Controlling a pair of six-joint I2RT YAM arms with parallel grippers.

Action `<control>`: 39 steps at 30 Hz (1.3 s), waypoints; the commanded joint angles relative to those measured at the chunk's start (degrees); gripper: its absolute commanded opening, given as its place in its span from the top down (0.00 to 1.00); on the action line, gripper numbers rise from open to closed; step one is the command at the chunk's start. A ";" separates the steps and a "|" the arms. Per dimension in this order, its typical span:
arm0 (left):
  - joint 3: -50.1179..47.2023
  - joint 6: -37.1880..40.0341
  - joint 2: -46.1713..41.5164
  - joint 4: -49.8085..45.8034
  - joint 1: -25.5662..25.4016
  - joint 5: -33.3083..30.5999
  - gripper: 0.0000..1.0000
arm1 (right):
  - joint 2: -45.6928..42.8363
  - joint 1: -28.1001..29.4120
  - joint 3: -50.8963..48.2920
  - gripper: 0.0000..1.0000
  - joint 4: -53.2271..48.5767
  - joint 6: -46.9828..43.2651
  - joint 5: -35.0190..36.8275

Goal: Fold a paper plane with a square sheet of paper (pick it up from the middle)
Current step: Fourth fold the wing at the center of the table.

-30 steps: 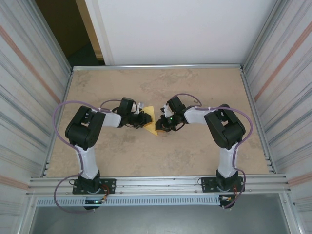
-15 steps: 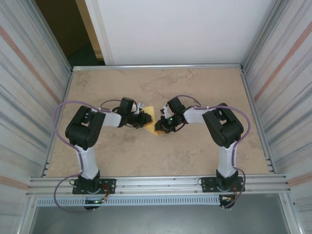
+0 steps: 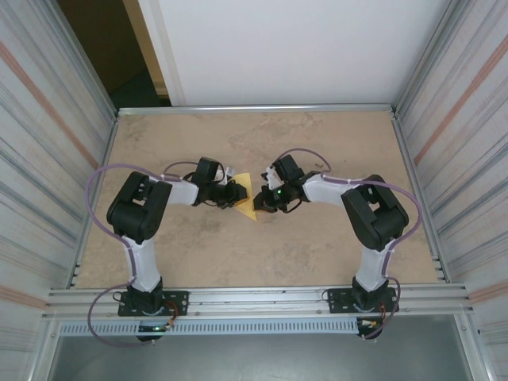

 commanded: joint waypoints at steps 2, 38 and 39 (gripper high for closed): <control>-1.88 1.44 3.50 -8.35 -0.07 -5.50 0.81 | 3.70 0.10 2.16 0.92 1.30 -0.30 -3.44; 3.04 3.75 -1.27 -8.79 -0.07 -1.44 0.77 | 12.01 -1.16 3.89 0.91 -6.35 -1.80 -4.12; 3.93 4.21 -2.22 -8.74 -0.05 -1.14 0.76 | 12.04 -1.06 3.88 0.91 -6.59 -2.09 -4.03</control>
